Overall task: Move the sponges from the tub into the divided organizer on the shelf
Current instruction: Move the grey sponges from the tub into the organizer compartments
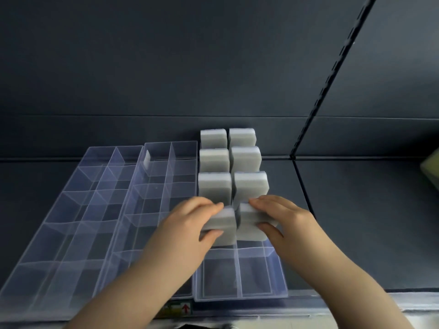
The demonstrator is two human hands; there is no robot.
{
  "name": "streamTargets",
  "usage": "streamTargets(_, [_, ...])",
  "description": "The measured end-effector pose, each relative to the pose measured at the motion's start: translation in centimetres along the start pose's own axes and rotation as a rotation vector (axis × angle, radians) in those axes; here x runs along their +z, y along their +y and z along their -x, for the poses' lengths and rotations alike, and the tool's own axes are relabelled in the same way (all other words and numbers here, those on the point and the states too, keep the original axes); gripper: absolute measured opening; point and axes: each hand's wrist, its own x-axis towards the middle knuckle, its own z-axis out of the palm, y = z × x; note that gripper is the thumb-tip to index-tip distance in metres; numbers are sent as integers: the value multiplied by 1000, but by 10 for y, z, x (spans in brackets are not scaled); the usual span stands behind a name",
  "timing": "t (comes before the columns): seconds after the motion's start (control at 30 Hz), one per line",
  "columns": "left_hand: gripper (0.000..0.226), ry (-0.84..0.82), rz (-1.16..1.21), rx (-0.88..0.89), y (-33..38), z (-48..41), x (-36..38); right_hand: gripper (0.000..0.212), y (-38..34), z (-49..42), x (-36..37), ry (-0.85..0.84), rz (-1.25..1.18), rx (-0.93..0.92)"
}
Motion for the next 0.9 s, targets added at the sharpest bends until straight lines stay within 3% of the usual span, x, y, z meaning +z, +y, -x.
streamTargets(0.9, [37,142,-13,-132,7,1,21,40,5,-6,-14,12,-100,-108])
